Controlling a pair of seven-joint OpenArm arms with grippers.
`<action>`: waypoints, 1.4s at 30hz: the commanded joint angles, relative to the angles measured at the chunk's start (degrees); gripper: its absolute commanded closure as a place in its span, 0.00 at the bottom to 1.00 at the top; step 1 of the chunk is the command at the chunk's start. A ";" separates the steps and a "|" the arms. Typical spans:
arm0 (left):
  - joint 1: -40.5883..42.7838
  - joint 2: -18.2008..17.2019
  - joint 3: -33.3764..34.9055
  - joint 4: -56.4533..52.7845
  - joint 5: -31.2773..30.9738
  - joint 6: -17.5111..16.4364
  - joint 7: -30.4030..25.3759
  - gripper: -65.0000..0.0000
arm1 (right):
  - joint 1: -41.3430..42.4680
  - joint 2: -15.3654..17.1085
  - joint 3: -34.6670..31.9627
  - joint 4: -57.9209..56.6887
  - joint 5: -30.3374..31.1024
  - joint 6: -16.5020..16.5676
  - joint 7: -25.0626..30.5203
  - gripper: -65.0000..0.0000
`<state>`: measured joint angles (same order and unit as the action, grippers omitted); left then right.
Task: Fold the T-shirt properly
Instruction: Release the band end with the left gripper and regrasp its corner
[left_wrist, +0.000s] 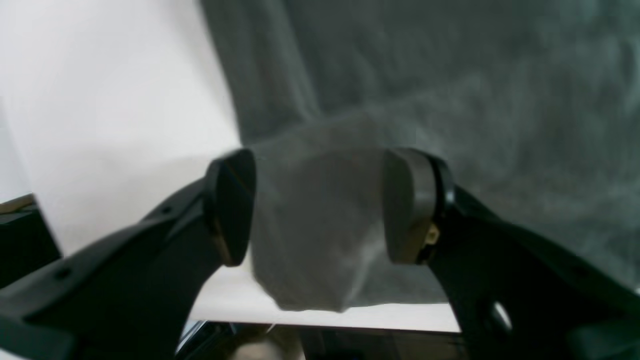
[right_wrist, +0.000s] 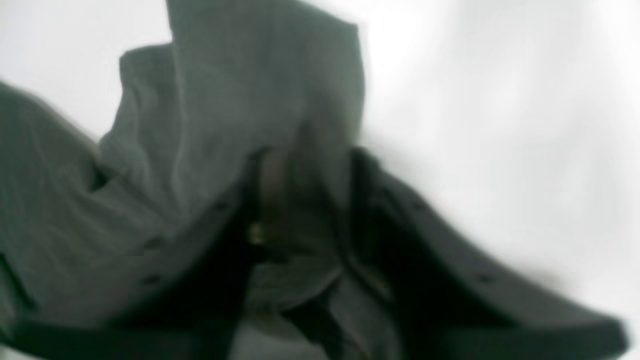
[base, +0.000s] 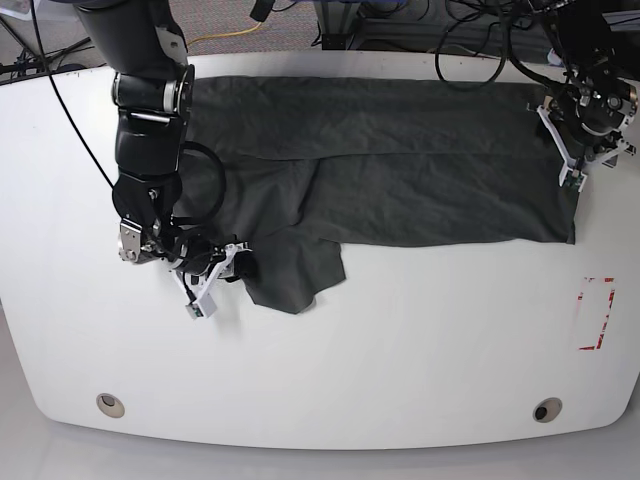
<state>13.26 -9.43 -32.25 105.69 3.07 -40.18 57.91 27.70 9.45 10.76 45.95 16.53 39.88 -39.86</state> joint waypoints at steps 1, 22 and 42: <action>-1.96 -0.11 -2.78 2.49 0.05 0.18 0.42 0.44 | 1.70 0.44 -0.08 0.68 0.30 0.12 0.08 0.90; -27.98 -2.92 -3.31 -22.83 0.14 0.18 2.53 0.43 | 1.70 0.44 -0.17 0.77 0.56 0.12 0.08 0.97; -32.99 -6.00 -1.99 -34.00 0.14 0.18 2.27 0.29 | 1.70 0.44 0.09 0.77 0.74 0.12 0.08 0.97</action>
<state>-18.28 -14.20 -34.52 71.79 3.88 -40.10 61.04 27.68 9.39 10.68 45.91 16.53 39.66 -40.62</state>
